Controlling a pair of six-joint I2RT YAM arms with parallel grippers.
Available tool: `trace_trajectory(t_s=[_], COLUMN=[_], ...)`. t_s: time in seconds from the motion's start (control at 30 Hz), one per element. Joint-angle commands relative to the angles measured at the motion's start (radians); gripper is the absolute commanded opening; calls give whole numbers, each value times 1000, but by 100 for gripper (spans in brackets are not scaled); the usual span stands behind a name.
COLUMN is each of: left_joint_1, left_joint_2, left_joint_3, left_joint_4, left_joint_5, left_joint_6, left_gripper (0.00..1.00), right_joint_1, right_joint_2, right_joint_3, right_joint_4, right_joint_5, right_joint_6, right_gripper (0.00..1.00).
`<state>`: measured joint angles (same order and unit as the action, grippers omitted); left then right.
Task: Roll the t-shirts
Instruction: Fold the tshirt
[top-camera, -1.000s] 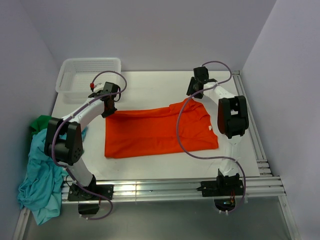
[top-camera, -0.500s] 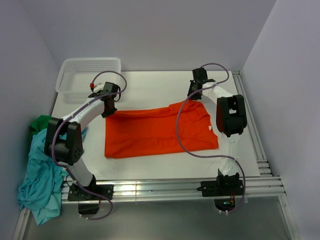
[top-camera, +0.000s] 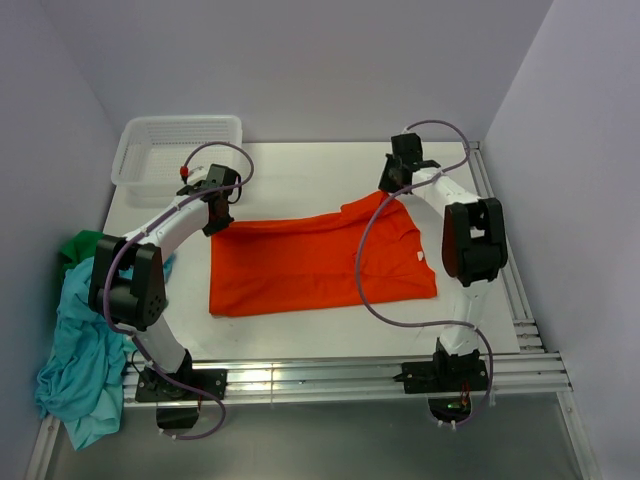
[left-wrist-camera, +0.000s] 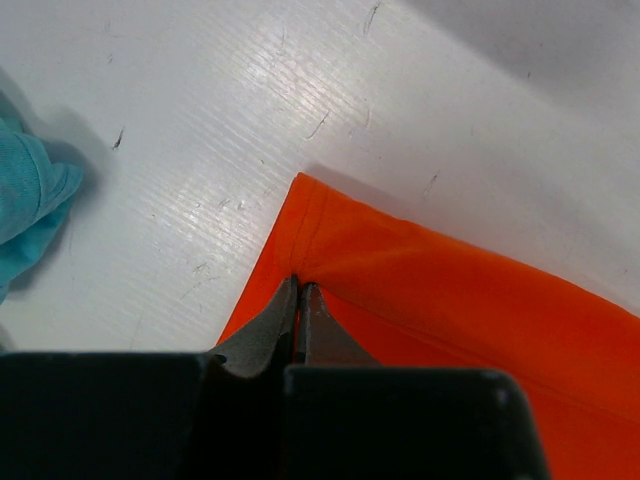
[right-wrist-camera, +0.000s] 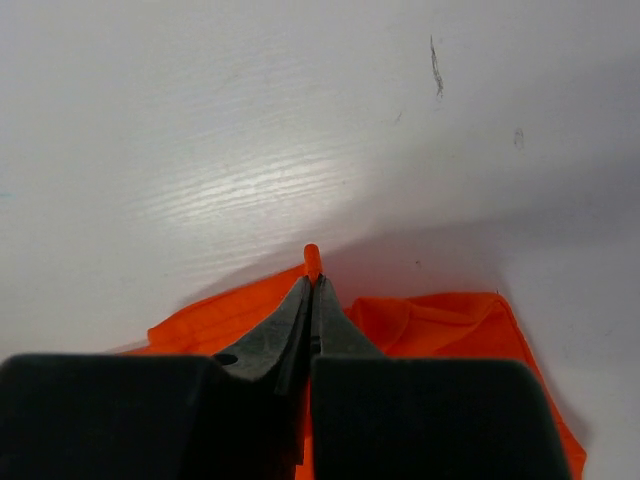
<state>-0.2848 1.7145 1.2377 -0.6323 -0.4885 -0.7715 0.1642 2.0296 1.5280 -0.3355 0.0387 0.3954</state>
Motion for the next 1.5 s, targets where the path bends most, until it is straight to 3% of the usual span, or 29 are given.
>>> trace_trajectory(t_s=[0.0, 0.87, 1.47], left_joint_1=[-1, 19, 24], left_joint_2=[-12, -24, -69], left_joint_3=[26, -1, -72], left_joint_4=[-10, 2, 49], left_joint_5=[-22, -22, -22], left_joint_6=[0, -2, 3], left_gripper=[0, 0, 0], right_joint_1=[-8, -15, -17], right_joint_2=[-95, -348, -457], right_joint_3=[-11, -278, -374], right_joint_4=[90, 184, 170], right_joint_5=[-5, -23, -2], right_joint_6=[-7, 14, 29], right_gripper=[0, 0, 0])
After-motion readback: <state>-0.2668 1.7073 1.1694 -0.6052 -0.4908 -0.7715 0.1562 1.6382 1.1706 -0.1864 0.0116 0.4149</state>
